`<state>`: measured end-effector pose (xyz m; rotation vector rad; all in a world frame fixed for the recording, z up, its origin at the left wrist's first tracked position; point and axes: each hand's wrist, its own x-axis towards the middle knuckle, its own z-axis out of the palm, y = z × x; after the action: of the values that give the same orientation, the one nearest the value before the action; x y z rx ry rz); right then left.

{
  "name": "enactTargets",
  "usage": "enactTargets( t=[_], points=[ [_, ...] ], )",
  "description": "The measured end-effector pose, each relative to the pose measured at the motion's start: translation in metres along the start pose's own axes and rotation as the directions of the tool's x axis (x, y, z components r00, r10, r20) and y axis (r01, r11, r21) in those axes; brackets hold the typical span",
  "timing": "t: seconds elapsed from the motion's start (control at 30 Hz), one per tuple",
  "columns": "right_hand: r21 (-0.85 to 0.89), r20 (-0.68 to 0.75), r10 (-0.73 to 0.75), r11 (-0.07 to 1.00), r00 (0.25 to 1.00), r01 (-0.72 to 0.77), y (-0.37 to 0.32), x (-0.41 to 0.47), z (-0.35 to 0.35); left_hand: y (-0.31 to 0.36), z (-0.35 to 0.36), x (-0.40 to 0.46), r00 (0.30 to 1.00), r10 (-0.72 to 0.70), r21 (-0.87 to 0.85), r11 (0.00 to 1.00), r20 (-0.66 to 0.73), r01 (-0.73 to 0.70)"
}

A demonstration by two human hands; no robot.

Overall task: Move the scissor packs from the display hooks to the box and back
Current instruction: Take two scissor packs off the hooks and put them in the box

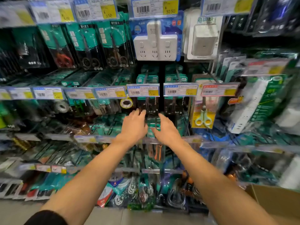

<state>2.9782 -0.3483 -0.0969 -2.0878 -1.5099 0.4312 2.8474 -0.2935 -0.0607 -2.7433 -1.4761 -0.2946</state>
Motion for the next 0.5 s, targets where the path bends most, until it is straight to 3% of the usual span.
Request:
enactTargets(
  t=[0.23, 0.5],
  points=[
    [-0.349, 0.046, -0.081, 0.933, 0.996, 0.092, 0.016, -0.092, 0.007, 0.032, 0.01, -0.09, 0.995, -0.018, 0.105, 0.994, 0.102, 0.007],
    [-0.424, 0.101, -0.05, 0.901, 0.994, 0.088, 0.035, -0.219, 0.031, 0.06, 0.029, -0.214, 0.987, -0.008, 0.066, 0.998, 0.161, -0.002]
  ],
)
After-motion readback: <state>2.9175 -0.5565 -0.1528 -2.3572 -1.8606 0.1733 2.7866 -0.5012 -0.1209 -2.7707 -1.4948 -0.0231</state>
